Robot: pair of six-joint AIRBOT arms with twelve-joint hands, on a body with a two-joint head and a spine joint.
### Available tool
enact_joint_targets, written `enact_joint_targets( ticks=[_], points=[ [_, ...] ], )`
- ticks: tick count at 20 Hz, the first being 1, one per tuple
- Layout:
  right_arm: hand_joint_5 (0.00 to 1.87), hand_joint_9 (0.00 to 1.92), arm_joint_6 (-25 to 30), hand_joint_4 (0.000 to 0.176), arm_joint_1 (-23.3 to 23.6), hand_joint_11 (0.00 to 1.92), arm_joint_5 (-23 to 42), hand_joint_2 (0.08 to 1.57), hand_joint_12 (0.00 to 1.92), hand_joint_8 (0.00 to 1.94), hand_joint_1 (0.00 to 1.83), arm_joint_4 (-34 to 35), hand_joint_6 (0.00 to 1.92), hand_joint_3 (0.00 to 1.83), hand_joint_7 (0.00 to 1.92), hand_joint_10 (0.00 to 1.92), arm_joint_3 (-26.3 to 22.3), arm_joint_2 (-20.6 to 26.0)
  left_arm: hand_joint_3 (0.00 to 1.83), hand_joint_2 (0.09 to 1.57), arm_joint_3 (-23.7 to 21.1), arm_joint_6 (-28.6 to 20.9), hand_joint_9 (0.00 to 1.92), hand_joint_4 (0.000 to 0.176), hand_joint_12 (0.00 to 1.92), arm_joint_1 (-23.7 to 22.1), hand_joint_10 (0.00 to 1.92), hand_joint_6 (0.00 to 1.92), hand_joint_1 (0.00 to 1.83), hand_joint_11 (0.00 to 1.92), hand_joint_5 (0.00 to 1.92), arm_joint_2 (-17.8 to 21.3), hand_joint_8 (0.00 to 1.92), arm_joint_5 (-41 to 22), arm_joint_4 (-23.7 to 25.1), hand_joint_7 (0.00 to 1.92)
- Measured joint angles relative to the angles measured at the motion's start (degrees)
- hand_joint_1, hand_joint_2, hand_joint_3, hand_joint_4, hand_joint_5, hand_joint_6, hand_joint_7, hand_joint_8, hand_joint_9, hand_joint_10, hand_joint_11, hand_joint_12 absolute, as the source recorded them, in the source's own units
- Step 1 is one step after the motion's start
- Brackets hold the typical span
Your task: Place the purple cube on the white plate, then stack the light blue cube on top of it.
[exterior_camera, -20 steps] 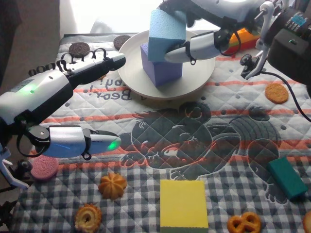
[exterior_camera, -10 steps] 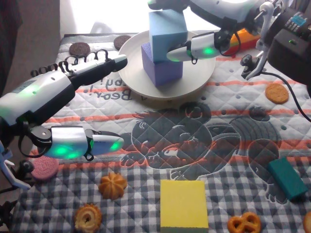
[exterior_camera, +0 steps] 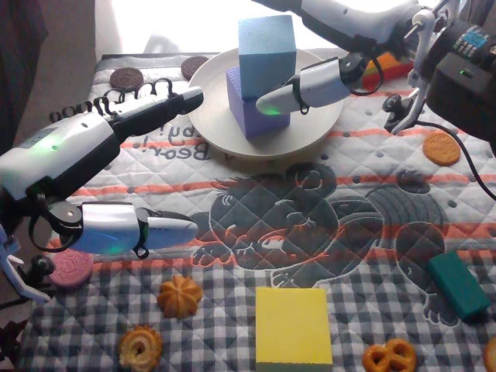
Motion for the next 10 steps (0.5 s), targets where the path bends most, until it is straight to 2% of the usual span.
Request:
enact_joint_targets(
  ticks=[1,2,3,4,5,6,7,9,10],
  points=[
    [0.00,0.00,0.0,0.176,0.0,0.00,1.2,0.78,0.03,0.00,0.62,-0.4,0.00,0.00,0.00,0.00,-0.7,0.7,0.00,0.91,0.2,-0.9,0.11,0.129,0.32,0.0,0.01,0.00,0.89,0.00,0.14,-0.1,0.01,-0.5,0.0,0.14],
    [0.00,0.00,0.0,0.176,0.0,0.00,2.9,0.78,0.01,0.00,0.62,-0.5,0.00,0.00,0.00,0.00,-1.9,2.3,0.00,0.91,0.9,-2.6,0.10,0.121,0.24,0.0,0.01,0.00,0.86,0.00,0.13,-0.6,0.00,-1.4,-0.1,0.14],
    [0.00,0.00,0.0,0.176,0.0,0.00,5.0,0.76,0.00,0.00,0.63,-0.5,0.00,0.00,0.00,0.00,-3.5,4.6,0.00,0.91,1.4,-5.0,0.13,0.109,0.29,0.0,0.01,0.00,0.86,0.00,0.13,-0.7,0.00,-1.9,-0.4,0.15],
    [0.00,0.00,0.0,0.176,-1.3,0.00,9.0,0.76,0.00,0.00,0.64,0.0,0.00,0.00,0.00,0.00,-5.5,7.8,0.00,0.91,2.1,-7.9,0.12,0.106,0.19,0.0,0.01,0.00,0.84,0.00,0.13,-0.6,0.00,-2.8,-0.7,0.15],
    [0.00,0.00,-0.1,0.176,-2.9,0.00,11.8,0.75,0.00,0.00,0.57,0.9,0.00,0.00,0.00,0.00,-6.8,10.0,0.00,0.91,2.1,-9.1,0.09,0.124,0.09,0.0,0.00,0.00,0.82,0.00,0.09,-0.2,0.00,-3.5,-0.7,0.12],
    [0.00,0.00,-0.3,0.176,-5.6,0.00,14.9,0.74,0.00,0.00,0.57,2.2,0.00,0.00,0.00,0.00,-8.7,12.5,0.00,0.89,2.0,-10.2,0.05,0.163,0.07,0.0,0.00,0.00,0.79,0.00,0.03,0.5,0.00,-4.4,-0.4,0.08],
    [0.00,0.00,-0.4,0.176,-8.7,0.00,17.0,0.75,0.00,0.00,0.57,3.7,0.00,0.00,0.00,0.00,-10.8,14.7,0.00,0.88,1.5,-10.9,0.01,0.173,0.01,0.4,0.00,0.00,0.81,0.00,0.01,1.4,0.00,-5.7,-0.4,0.01],
    [0.00,0.00,-0.4,0.176,-15.6,0.00,22.5,0.80,0.00,0.00,0.54,5.1,0.00,0.01,0.00,0.00,-15.1,18.8,0.00,0.82,0.2,-13.9,0.00,0.165,0.00,2.6,0.00,0.00,0.80,0.00,0.00,3.0,0.00,-9.5,0.0,0.00],
    [0.00,0.00,-0.5,0.176,-19.3,0.00,26.2,0.76,0.00,0.00,0.56,6.3,0.00,0.00,0.00,0.00,-17.5,20.5,0.00,0.83,0.1,-17.4,0.00,0.174,0.00,4.1,0.00,0.00,0.79,0.00,0.00,3.5,0.00,-10.9,0.5,0.00]
  ],
)
